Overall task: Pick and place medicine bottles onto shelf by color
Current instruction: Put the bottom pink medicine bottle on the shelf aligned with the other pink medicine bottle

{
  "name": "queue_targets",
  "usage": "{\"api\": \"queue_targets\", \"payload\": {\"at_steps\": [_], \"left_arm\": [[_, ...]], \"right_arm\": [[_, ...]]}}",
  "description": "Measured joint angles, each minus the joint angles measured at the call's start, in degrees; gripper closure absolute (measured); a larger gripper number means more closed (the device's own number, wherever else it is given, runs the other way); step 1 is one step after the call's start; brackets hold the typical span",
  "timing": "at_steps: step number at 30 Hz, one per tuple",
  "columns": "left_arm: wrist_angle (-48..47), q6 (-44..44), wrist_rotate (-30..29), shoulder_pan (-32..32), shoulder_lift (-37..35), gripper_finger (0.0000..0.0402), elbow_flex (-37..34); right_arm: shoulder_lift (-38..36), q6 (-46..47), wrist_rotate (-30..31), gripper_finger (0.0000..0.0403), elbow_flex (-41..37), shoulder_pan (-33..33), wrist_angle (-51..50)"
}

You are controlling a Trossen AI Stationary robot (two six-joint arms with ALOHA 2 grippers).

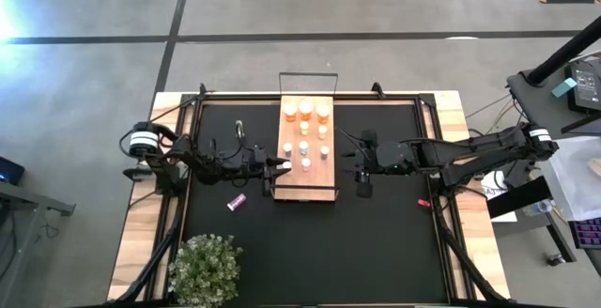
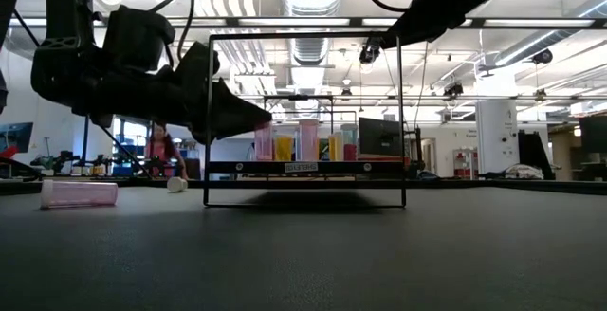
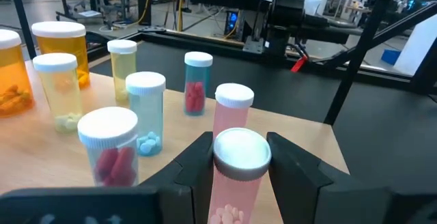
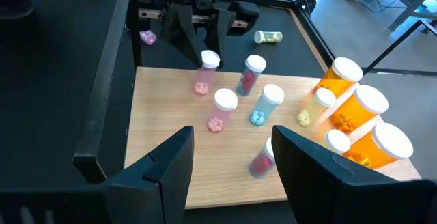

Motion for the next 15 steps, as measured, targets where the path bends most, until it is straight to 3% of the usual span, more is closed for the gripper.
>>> {"api": "queue_targets", "payload": {"at_steps": [9, 15], "left_arm": [[-1.42, -0.01, 0.1, 0.0, -0.02, 0.0294, 0.13], [-2.76, -0.08, -0.01, 0.0, 0.06, 0.0256, 0.31]], "right_arm": [[0.0, 0.0, -0.01, 0.0213, 0.0, 0.0, 0.0], [0.0, 0.0, 0.0, 0.0213, 0.0, 0.0, -0.02]]}}
